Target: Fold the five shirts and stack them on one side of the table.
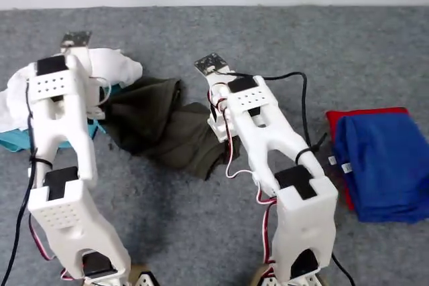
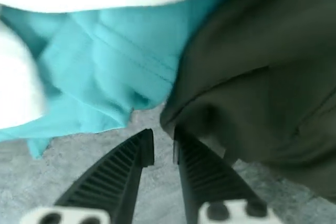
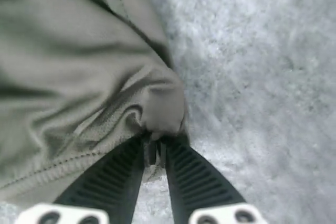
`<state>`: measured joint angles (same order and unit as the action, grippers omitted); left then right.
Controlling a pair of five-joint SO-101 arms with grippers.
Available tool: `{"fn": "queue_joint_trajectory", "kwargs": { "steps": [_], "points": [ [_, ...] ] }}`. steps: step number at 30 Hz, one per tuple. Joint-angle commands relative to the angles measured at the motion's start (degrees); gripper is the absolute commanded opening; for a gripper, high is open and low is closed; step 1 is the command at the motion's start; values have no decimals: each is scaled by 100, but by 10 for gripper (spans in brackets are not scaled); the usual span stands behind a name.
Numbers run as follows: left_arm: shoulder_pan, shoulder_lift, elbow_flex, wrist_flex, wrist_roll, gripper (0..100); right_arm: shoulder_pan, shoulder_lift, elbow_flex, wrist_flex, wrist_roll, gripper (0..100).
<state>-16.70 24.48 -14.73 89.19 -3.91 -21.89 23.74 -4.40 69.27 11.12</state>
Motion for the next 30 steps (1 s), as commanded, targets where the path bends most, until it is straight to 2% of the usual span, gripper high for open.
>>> {"fn": "queue_joint_trajectory", "kwargs": {
  "steps": [1,10,14,16,18,23,30],
  "points": [
    [237,-53,224,-229,26,77,347,-787,-220,207,360,9],
    [510,-53,303,-246,18,77,1103,-2765,-580,365,1116,10],
    [510,-53,303,-255,18,77,1130,-3029,-325,567,1134,15],
    [510,-53,303,-255,18,77,927,-2923,53,470,818,18],
    [510,-53,303,-246,18,77,699,-2686,387,242,440,63],
    [510,-53,303,-220,18,77,40,-1692,554,-189,-185,285],
    [510,-53,303,-220,18,77,-338,-400,-88,-330,-211,296]
  ]
}}
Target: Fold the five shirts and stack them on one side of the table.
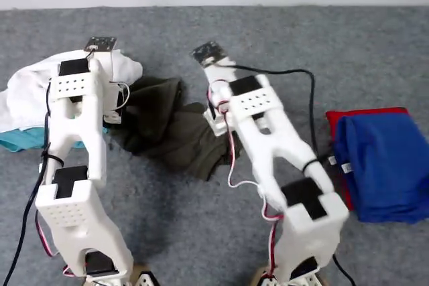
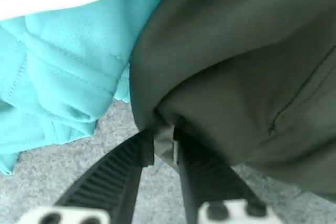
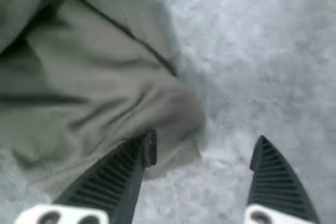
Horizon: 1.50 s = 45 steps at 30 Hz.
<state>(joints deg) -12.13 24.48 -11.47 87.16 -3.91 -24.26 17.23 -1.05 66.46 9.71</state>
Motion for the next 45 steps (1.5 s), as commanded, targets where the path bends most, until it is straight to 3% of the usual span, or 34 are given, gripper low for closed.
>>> {"fn": "queue_joint_trajectory", "kwargs": {
  "steps": [1,9,14,27,40,45],
  "points": [
    [53,-53,-22,-18,18,77,-92,409,-519,-48,-70,281],
    [53,-53,-22,-18,18,77,-84,963,-800,-31,185,1],
    [53,-53,-22,-18,18,77,101,382,-844,259,492,7],
    [53,-53,-22,-18,18,77,1420,-2501,-1459,1033,1556,10],
    [62,-44,-13,-9,18,77,1578,-2941,2620,646,2637,10],
    [62,-44,4,-9,18,77,1305,-2949,2242,-382,2145,9]
  ]
}}
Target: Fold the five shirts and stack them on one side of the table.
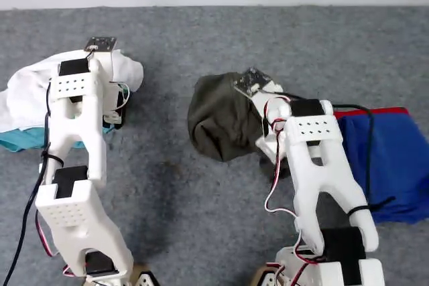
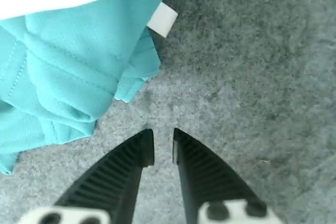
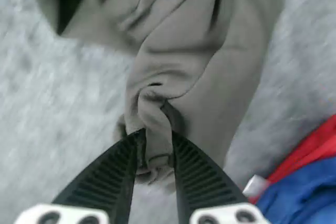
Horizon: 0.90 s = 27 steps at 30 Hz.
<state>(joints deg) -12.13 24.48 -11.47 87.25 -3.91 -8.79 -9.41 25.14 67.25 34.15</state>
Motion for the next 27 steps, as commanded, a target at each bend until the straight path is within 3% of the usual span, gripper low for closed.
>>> {"fn": "queue_joint_trajectory", "kwargs": {
  "steps": [1,5,11,13,17,22,27],
  "points": [
    [62,-44,57,-35,18,77,-400,-277,-721,-470,-475,9],
    [62,-44,277,-62,9,77,-1437,-268,-2462,-4,-905,9],
    [18,-44,321,-53,9,77,-3503,-268,-5231,1182,-888,9],
    [-62,-53,321,-26,9,77,-3653,-215,-5829,1552,-791,9],
    [-334,-53,321,-26,18,77,-2853,-207,-5565,1938,-624,9],
    [-404,-53,321,-26,18,77,-1218,-215,-4220,1859,-545,9],
    [-396,-53,321,-26,18,77,-154,-259,-2532,1499,-53,9]
  ]
}}
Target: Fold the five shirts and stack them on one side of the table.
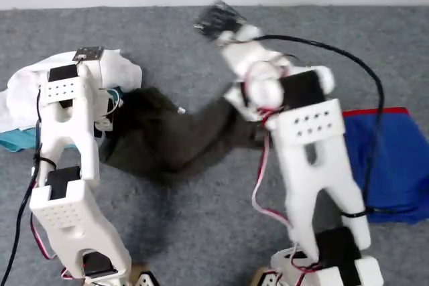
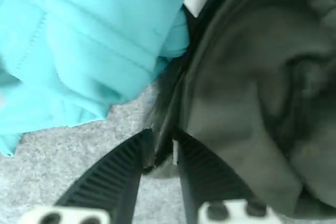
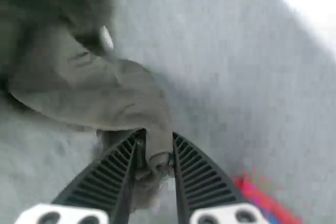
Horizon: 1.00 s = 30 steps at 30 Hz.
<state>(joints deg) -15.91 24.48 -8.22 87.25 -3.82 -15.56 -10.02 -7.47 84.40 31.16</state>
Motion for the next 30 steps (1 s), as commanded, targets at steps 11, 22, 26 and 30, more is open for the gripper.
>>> {"fn": "queue_joint_trajectory", "kwargs": {
  "steps": [11,22,26,30],
  "points": [
    [-9,-53,4,-18,9,77,1727,-207,2145,-268,255,10],
    [457,-53,-321,-607,220,84,1657,-171,2963,1367,290,112],
    [905,-53,-497,-1020,563,168,1657,-215,2989,1578,281,213],
    [1011,0,-505,-1662,897,203,1657,-198,3007,1437,246,190]
  ]
}}
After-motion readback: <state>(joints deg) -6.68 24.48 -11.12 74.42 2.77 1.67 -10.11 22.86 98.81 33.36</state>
